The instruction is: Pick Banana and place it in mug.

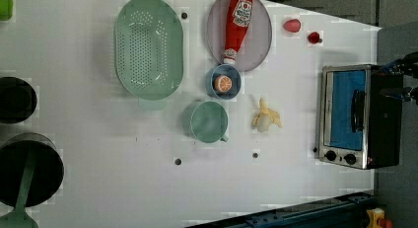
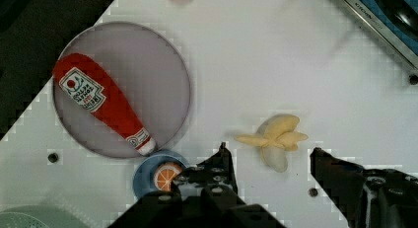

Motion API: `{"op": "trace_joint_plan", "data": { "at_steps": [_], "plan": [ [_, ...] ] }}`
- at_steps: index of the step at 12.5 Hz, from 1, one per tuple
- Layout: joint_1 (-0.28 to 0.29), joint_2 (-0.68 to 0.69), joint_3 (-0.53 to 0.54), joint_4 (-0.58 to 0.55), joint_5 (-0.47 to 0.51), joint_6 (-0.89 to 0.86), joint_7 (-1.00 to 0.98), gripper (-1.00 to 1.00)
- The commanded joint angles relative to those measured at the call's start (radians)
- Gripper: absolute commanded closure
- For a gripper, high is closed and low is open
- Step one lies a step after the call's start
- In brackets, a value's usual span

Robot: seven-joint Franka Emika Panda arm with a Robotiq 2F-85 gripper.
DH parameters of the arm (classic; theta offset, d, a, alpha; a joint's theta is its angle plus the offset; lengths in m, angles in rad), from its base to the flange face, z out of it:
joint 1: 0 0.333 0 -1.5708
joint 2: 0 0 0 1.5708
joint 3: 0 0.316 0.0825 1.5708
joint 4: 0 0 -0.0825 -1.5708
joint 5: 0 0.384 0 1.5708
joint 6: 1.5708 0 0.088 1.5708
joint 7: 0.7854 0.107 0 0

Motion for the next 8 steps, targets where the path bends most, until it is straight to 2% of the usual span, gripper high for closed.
{"op": "trace_joint_plan", "data": {
  "at_steps": [1, 3, 4, 8],
  "plan": [
    [-0.005, -0.226, -0.040, -0.018, 0.029, -0.234, -0.031, -0.48],
    [-0.005, -0.221, -0.040, -0.035, 0.029, -0.232, -0.031, -0.91],
    [-0.005, -0.215, -0.040, -0.056, 0.029, -0.230, -0.032, -1.00],
    [-0.005, -0.151, -0.040, -0.205, 0.029, -0.074, -0.032, -1.00]
  ]
}}
